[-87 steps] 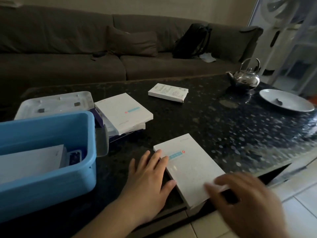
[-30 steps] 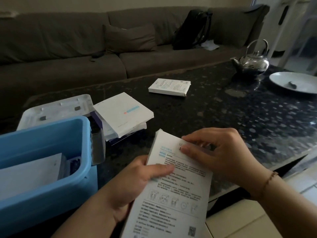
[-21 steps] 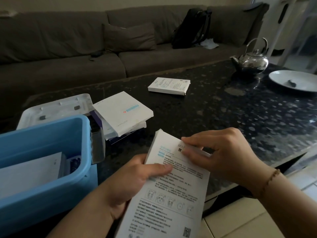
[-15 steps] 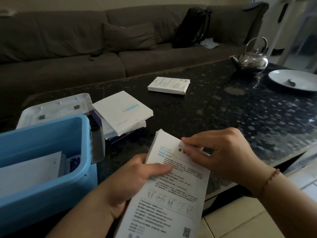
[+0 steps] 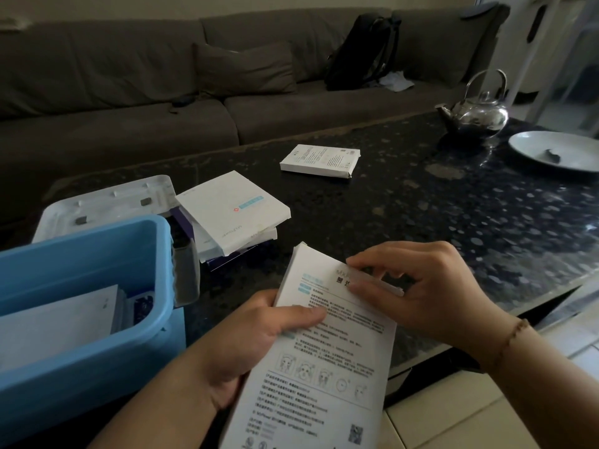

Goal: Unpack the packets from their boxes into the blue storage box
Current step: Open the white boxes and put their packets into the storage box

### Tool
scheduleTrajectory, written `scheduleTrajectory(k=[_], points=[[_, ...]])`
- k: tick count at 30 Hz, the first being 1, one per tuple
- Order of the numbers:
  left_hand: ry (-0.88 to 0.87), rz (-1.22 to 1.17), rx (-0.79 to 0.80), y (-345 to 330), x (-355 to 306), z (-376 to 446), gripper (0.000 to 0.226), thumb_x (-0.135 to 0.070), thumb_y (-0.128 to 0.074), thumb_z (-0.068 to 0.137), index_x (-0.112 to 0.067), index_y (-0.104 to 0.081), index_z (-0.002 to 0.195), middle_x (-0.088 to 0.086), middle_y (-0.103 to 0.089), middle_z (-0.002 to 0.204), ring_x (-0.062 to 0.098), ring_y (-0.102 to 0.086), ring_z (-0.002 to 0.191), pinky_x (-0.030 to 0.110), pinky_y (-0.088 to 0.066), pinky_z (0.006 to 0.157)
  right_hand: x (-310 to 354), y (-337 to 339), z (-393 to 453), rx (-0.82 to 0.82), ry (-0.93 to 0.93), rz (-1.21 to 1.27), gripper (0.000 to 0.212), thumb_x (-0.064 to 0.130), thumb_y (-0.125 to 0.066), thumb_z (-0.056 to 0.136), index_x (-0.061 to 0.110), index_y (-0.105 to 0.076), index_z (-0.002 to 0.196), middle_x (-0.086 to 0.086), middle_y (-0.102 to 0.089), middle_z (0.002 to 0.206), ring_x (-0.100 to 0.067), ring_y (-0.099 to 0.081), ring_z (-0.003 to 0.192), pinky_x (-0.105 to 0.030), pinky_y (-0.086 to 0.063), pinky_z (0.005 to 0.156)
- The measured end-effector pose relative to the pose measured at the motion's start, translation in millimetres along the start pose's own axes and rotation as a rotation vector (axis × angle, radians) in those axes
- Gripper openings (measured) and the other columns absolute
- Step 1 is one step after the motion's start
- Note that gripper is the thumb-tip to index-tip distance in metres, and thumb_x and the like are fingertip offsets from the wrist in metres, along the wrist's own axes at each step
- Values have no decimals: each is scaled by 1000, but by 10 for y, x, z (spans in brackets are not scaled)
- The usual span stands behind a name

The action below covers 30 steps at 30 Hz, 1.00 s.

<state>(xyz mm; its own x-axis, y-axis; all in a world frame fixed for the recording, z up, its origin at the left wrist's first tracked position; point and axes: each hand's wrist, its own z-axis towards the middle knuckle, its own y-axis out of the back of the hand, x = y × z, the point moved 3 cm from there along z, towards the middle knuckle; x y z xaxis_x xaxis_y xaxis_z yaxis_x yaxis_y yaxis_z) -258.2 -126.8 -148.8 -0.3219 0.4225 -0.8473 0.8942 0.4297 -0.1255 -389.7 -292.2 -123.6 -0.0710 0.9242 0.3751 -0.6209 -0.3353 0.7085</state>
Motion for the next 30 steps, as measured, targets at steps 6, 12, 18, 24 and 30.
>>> scheduleTrajectory(k=[6,12,18,24,30], points=[[-11,-27,6,-41,-26,-21,56,-25,-81,72,-5,-59,119,20,-74,103,36,-73,92,41,-60,72,2,-10,-27,-86,118,-68,20,32,-63,94,18,-76,97,9,-74,95,-2,-69,77,-20,-56,59],[-10,-42,27,-30,2,-6,65,-23,-76,63,-4,-57,122,21,-74,105,37,-73,95,43,-60,76,3,-31,-49,-82,195,-205,17,27,-59,97,16,-71,96,8,-71,88,-7,-67,69,-26,-54,53],[0,-45,46,-30,2,6,67,-24,-76,65,-4,-56,126,22,-72,109,39,-71,100,47,-58,84,-8,-20,-26,-76,3,-93,17,32,-39,101,27,-55,97,13,-66,86,-4,-65,68,-24,-53,50],[6,-51,43,-20,12,5,71,-24,-77,64,-3,-53,128,23,-72,111,40,-71,100,46,-58,81,32,-28,-46,-5,57,-78,28,47,-58,93,23,-67,104,12,-69,98,-3,-66,77,-22,-55,58],[8,-22,48,-31,20,-13,60,-24,-75,67,-3,-60,121,22,-73,109,39,-71,100,48,-56,86,22,-35,-74,-59,155,-147,15,28,-64,95,18,-74,97,8,-72,97,-5,-68,78,-24,-56,60]])
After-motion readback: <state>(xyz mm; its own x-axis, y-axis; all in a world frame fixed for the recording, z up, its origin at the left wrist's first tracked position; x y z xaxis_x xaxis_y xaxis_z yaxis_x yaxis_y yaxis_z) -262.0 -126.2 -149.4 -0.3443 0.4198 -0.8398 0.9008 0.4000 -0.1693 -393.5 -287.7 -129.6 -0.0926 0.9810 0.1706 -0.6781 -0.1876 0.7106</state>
